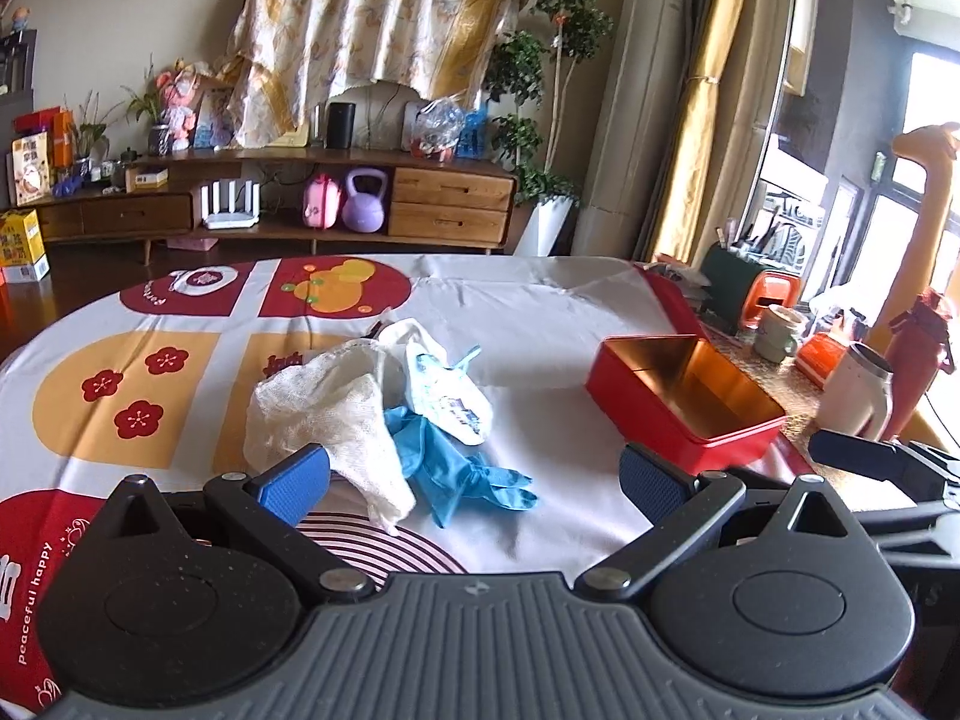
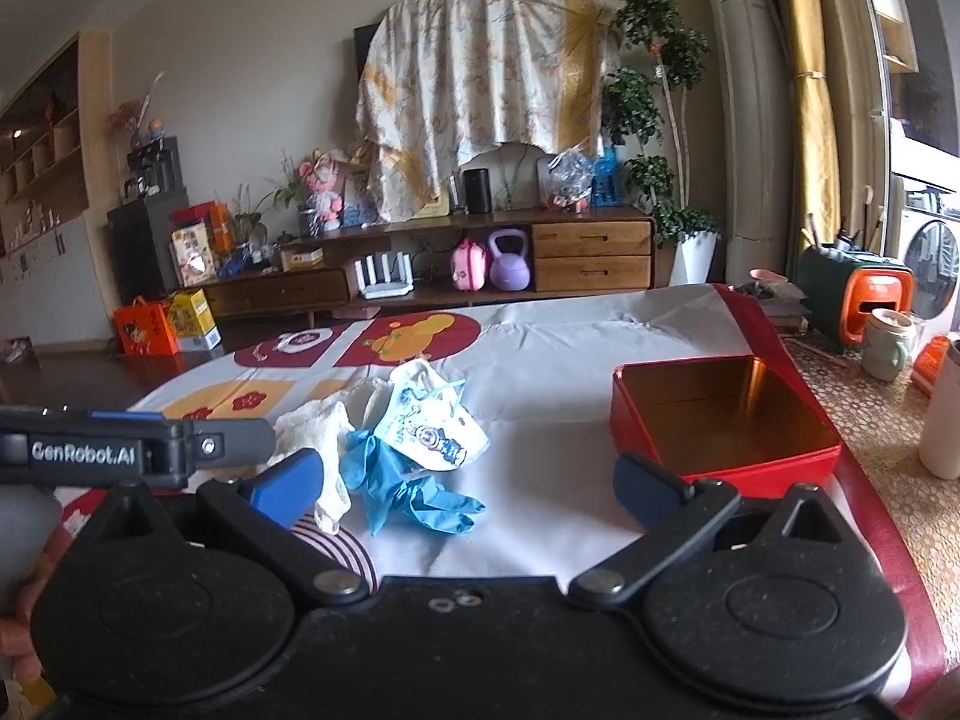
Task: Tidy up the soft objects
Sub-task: 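Grasp the white mesh cloth with the left tool while the right tool grasps the labubu bag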
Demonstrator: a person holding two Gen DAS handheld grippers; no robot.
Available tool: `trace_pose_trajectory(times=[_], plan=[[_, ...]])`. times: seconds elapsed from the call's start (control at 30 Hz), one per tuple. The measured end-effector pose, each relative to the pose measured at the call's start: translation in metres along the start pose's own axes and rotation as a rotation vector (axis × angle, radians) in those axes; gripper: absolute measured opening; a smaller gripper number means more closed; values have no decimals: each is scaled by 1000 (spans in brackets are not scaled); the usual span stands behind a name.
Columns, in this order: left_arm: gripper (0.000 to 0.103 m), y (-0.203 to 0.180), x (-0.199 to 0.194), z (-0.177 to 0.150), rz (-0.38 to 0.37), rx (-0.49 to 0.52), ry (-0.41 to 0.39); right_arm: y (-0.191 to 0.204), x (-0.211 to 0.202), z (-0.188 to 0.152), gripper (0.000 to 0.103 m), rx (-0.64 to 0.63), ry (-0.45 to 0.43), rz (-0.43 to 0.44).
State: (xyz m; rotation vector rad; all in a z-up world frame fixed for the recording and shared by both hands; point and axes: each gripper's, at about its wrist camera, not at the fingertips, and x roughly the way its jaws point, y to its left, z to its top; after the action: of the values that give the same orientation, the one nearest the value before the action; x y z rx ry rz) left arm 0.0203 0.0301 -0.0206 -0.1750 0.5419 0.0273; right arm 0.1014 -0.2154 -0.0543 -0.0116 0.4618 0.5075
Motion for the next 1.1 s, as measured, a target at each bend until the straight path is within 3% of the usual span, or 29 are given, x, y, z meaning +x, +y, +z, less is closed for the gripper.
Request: trace_pose_trajectory(times=[0.3,0.5,0.7,1.1], plan=[[103,31,42,15,78,-10,3,-2,46,7,102,-76,96,94],[103,49,82,24,146,42,4,-3,93,28,102,-124,115,110],[103,67,123,28,206,69,59,-8,146,43,101,-92,167,148],[103,83,164,19,188,111,132,9,241,50,89,32,312,127]])
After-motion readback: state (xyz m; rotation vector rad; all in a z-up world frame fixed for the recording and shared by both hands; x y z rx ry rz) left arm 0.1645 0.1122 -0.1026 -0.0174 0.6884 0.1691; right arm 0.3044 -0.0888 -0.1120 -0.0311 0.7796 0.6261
